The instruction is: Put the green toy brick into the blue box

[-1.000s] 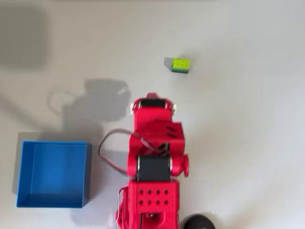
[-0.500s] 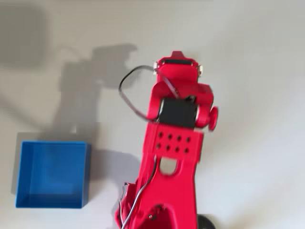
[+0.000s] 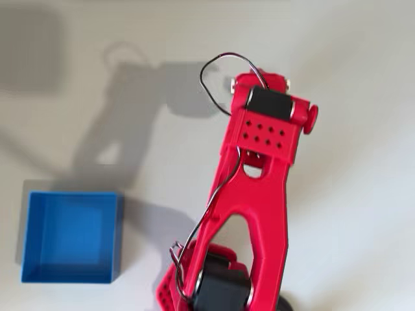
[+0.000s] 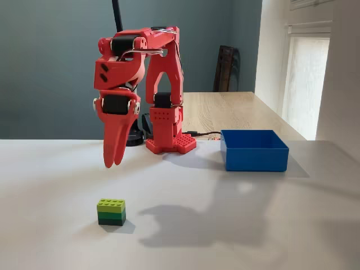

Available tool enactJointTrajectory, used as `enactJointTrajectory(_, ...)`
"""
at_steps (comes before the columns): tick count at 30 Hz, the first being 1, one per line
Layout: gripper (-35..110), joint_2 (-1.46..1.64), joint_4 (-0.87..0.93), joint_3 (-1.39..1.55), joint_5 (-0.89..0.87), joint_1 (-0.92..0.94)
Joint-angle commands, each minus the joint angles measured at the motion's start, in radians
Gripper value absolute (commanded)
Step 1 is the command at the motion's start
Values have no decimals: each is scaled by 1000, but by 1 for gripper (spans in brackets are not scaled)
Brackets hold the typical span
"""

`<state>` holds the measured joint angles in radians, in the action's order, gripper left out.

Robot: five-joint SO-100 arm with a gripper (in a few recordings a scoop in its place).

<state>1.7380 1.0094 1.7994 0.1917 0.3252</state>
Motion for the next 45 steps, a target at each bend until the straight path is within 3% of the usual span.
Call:
enactJointTrajectory(1,26,-38,41,-141,-15,9)
enactJointTrajectory(21,25,-399,241,-572,-92,11)
enactJointTrajectory(45,22,-629,249,-683,-55,5)
